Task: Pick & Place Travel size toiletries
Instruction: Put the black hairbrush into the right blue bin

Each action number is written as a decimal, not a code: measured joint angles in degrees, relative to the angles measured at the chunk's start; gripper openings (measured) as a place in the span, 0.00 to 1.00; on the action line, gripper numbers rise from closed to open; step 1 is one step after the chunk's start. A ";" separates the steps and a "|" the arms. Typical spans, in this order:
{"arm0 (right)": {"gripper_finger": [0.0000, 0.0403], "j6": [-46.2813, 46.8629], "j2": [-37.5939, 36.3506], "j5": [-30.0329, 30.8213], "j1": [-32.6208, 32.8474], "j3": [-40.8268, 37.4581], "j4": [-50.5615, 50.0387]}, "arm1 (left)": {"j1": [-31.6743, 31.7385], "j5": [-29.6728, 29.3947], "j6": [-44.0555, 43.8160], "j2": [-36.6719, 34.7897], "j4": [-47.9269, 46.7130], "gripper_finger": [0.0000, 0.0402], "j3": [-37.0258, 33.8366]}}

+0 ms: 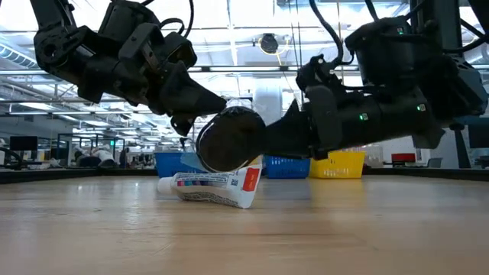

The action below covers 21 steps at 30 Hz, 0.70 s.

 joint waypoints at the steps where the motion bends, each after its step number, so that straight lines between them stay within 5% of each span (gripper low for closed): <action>1: 0.57 0.00 0.00 -0.21 -0.02 0.00 0.76 | 0.00 -0.10 0.00 0.00 -0.02 0.03 0.00; 16: 0.08 0.50 0.00 -0.23 -0.02 -0.04 3.48 | 0.20 -7.37 1.15 -0.02 -0.20 0.05 0.00; 21: 0.05 2.85 -1.26 -0.25 -0.01 -1.92 2.25 | 0.26 -7.41 1.31 -0.02 -0.20 0.20 0.00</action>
